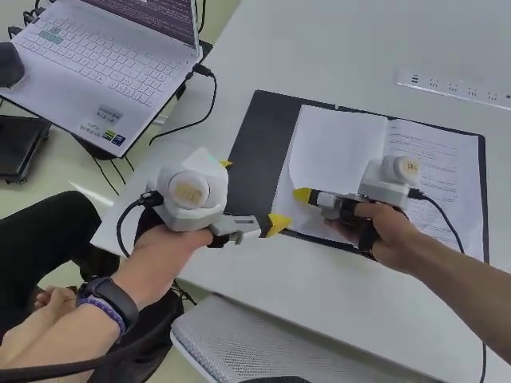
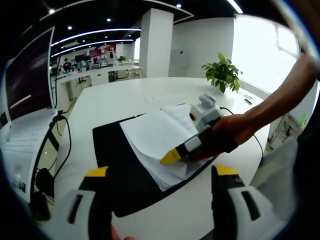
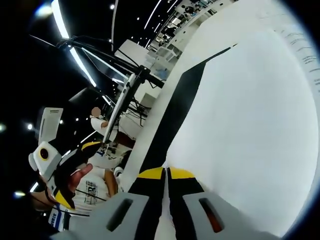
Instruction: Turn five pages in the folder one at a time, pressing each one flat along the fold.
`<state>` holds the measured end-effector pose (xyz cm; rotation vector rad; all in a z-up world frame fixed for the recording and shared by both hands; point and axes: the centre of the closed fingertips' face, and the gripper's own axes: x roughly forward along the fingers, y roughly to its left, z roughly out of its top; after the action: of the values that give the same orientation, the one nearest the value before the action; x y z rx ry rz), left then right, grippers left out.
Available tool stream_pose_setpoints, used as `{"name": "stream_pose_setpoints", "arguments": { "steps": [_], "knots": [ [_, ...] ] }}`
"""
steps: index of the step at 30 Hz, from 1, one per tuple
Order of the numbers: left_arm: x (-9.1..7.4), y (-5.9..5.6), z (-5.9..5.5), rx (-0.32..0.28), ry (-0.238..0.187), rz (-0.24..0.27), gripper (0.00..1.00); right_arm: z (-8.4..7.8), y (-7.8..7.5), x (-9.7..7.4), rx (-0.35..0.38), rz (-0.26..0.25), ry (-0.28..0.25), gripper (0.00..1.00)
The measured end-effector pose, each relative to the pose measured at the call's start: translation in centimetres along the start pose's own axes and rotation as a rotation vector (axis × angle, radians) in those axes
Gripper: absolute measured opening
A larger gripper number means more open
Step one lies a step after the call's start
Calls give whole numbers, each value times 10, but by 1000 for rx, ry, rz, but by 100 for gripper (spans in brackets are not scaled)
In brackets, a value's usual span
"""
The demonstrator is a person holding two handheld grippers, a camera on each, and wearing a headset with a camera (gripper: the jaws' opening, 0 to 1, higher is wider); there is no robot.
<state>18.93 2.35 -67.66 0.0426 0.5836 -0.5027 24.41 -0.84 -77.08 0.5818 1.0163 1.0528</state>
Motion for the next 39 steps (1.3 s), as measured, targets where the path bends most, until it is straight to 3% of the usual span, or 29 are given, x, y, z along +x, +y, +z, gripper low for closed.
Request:
{"name": "stream_pose_setpoints", "arguments": {
  "steps": [3, 16, 22, 28, 34, 39],
  "knots": [
    [1, -1, -2, -1, 5, -2, 82, -4, -3, 3, -10, 7, 14, 12],
    [5, -1, -8, 1, 25, -9, 82, -12, 19, 0, -36, 47, -7, 23],
    [11, -2, -10, 7, 33, -18, 79, -11, 20, 0, -18, 68, -14, 28],
    [19, -4, -12, 18, 40, -34, 73, -11, 39, -8, -11, 97, -18, 32],
    [32, -5, -12, 34, 46, -55, 66, 10, 46, -20, 3, 122, -84, 31],
    [44, -9, -7, 55, 42, -78, 57, 31, 39, -32, 1, 110, -132, 27]
  ]
}}
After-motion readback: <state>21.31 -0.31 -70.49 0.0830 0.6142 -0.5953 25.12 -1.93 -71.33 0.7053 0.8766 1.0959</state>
